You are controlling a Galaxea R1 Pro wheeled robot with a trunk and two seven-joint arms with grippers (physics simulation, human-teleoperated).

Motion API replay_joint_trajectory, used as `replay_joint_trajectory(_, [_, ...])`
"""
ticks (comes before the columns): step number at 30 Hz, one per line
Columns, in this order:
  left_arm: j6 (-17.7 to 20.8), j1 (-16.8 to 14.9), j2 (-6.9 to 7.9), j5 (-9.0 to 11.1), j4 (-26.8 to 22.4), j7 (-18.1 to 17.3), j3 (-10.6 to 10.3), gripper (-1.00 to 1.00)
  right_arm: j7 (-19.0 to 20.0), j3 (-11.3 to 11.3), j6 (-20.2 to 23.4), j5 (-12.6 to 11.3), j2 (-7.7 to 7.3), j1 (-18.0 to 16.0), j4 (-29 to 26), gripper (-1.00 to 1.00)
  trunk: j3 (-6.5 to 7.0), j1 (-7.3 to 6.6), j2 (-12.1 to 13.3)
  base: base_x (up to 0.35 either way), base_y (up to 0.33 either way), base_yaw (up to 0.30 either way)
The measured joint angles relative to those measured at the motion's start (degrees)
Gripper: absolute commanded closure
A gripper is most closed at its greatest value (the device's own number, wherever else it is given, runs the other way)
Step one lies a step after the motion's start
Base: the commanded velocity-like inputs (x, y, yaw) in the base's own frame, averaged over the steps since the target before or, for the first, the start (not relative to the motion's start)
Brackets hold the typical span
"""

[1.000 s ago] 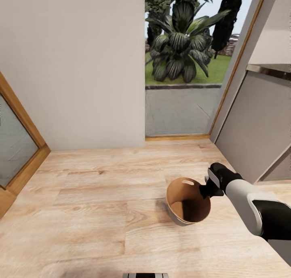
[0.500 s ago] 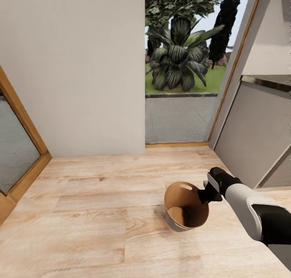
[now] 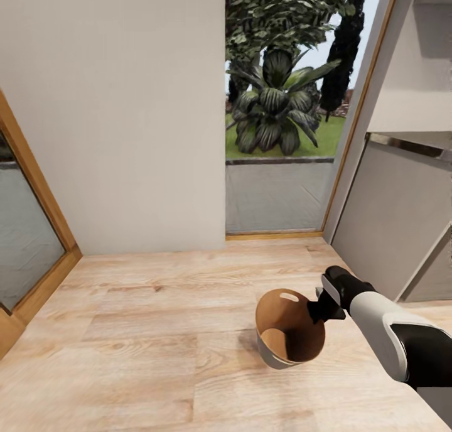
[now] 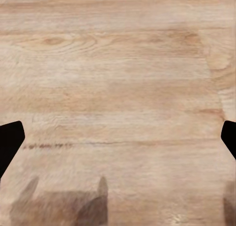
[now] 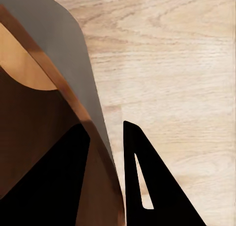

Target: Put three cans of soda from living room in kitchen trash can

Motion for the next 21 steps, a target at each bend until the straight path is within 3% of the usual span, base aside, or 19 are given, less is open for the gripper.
replay_joint_trajectory(7, [0.1,0.0,0.09,0.0,0.0,-0.1,0.0,-1.0,0.0,-0.1,-0.6,-0.4,0.73,1.7,-0.3,1.0,1.54,-0.18,0.1,0.0,0.0,0.0])
replay_joint_trajectory(12, [0.2,0.0,0.09,0.0,0.1,-0.1,0.0,-1.0,0.0,0.1,-2.1,0.5,0.75,2.4,-0.3,1.0,2.66,-0.31,0.2,0.0,0.0,0.0])
replay_joint_trajectory(21, [0.2,0.0,0.09,0.0,0.1,-0.1,0.0,-1.0,0.0,0.0,-2.8,0.1,0.76,3.4,0.1,1.0,4.65,-0.54,0.3,0.0,0.0,0.0])
